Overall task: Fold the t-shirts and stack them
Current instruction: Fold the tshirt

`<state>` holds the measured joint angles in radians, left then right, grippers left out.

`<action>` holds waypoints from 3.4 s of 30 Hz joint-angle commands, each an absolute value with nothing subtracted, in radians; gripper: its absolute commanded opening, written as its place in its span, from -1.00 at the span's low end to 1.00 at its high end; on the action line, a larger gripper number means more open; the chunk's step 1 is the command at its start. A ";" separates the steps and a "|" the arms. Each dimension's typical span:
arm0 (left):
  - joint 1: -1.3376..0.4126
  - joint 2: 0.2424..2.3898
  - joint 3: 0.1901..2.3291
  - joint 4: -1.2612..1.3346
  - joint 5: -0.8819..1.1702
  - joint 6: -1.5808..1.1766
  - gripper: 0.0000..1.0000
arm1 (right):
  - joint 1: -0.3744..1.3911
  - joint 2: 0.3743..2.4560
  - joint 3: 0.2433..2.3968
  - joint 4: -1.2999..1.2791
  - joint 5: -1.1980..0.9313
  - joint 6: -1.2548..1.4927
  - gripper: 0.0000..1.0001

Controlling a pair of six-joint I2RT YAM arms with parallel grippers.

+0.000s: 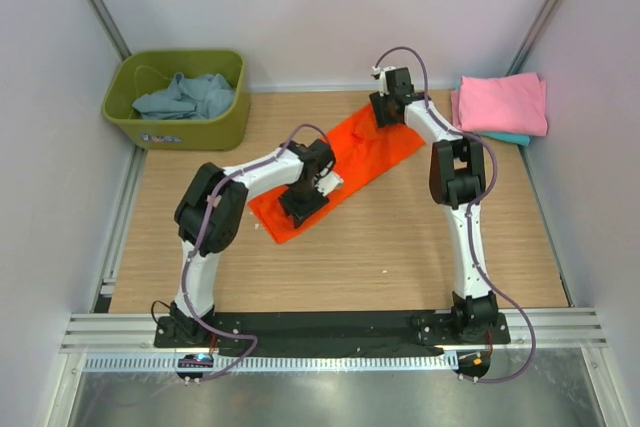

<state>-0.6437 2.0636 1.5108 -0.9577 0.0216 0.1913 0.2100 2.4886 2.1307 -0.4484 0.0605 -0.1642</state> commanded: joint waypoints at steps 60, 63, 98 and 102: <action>-0.867 2.028 1.387 -0.856 -0.216 0.316 -0.11 | 0.089 2.399 1.954 -0.379 -0.115 0.166 0.16; -0.923 2.055 1.419 -0.868 -0.209 0.292 -0.11 | 0.106 2.427 1.996 -0.373 -0.120 0.161 0.16; -1.247 2.390 1.919 -0.959 -0.204 0.233 -0.11 | 0.164 2.568 2.235 -0.328 -0.278 0.190 0.16; -1.249 2.408 1.951 -0.953 -0.224 0.241 -0.12 | 0.166 2.569 2.243 -0.318 -0.302 0.184 0.17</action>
